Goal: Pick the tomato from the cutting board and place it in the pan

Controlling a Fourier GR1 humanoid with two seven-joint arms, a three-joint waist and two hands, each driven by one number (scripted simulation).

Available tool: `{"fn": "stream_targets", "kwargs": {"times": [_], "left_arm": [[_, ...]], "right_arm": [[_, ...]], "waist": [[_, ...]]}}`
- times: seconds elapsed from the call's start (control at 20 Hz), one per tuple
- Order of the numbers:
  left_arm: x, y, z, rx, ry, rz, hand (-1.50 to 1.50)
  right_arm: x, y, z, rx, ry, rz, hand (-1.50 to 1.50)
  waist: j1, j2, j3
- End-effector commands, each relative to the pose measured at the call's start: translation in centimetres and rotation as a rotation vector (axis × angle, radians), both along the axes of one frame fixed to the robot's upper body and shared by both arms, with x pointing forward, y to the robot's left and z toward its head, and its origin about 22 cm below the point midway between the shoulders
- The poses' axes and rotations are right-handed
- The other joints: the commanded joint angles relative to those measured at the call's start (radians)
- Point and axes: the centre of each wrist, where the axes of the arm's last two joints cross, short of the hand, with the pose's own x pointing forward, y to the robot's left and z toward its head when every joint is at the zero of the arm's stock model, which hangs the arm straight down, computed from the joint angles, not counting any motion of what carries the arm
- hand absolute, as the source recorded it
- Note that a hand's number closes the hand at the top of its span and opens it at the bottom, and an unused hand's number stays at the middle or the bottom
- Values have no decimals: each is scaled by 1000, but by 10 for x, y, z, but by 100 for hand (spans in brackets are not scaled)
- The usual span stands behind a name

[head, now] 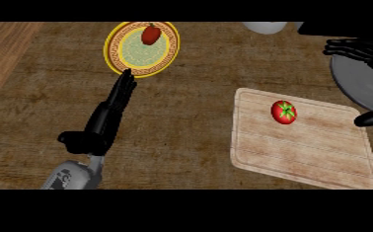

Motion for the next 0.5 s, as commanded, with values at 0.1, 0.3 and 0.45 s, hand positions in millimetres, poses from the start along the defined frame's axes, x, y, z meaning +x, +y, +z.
{"fn": "stream_targets", "kwargs": {"times": [0.1,0.3,0.45], "left_arm": [[-5,-23,-9,9,-11,-13,0],[-13,-12,-11,-3,-8,6,0],[-3,-2,-5,10,-15,9,0]], "right_arm": [[19,21,25,-174,-80,212,-150],[26,41,32,-325,-104,268,-150],[26,68,20,-491,-138,323,-150]], "waist": [[-3,-1,-1],[2,-6,-3],[0,-3,-3]]}}
